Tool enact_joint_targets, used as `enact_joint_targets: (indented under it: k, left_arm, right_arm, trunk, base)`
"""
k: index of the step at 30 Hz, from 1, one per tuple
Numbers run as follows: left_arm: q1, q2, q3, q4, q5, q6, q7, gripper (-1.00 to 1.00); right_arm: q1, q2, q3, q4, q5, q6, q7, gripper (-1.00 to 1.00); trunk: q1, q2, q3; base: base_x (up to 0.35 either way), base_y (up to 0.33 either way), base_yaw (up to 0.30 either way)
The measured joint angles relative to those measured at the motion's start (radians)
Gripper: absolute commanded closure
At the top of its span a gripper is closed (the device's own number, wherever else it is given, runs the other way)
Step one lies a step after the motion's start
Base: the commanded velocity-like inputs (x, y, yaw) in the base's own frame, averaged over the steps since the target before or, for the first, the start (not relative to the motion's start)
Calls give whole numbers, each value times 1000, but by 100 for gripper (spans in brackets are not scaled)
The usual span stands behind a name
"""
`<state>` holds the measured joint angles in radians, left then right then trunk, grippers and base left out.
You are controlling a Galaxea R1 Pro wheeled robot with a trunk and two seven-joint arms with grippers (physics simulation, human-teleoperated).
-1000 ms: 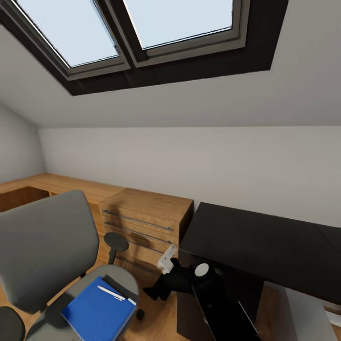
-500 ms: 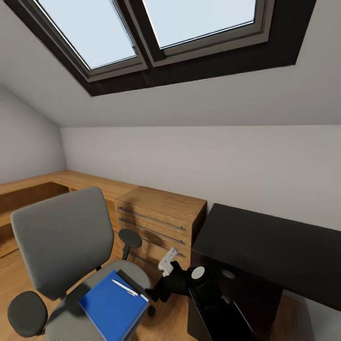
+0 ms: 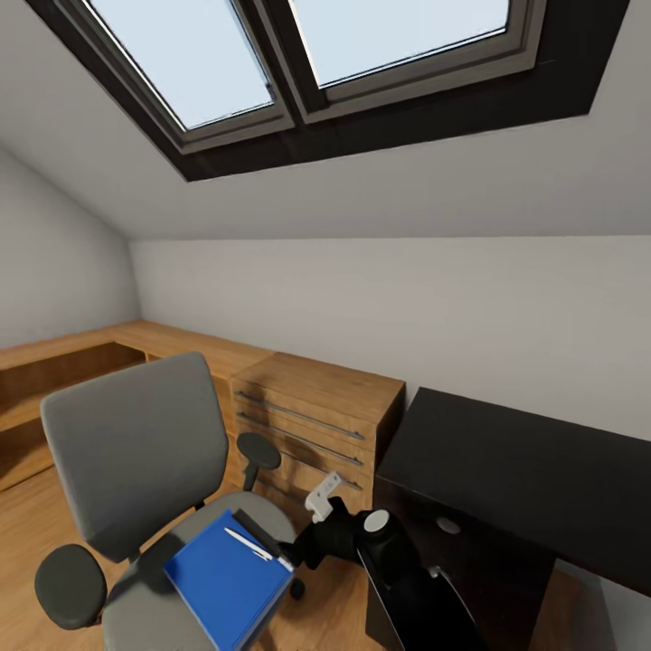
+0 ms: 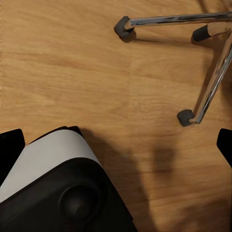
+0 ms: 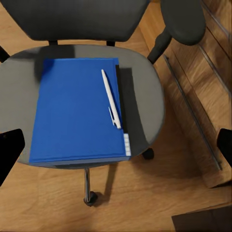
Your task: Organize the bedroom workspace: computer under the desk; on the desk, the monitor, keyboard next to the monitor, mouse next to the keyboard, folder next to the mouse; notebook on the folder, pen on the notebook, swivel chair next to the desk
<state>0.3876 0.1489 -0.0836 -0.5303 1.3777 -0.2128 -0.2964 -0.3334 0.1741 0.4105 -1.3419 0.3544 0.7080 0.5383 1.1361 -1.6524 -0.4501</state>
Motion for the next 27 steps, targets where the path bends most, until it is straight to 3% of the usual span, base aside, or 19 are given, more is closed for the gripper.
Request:
enact_joint_targets:
  k: [5, 27]
  left_arm:
    - [0, 0, 0, 0, 0, 0, 0, -100]
    - [0, 0, 0, 0, 1, 0, 0, -100]
  right_arm:
    - [-13, 0, 5, 41, -10, -1, -49, -100]
    - [-88, 0, 7, 199, -88, -18, -63, -100]
  trunk:
    - [0, 0, -8]
    - [0, 0, -44]
  base:
    - [0, 0, 2]
    - [0, 0, 36]
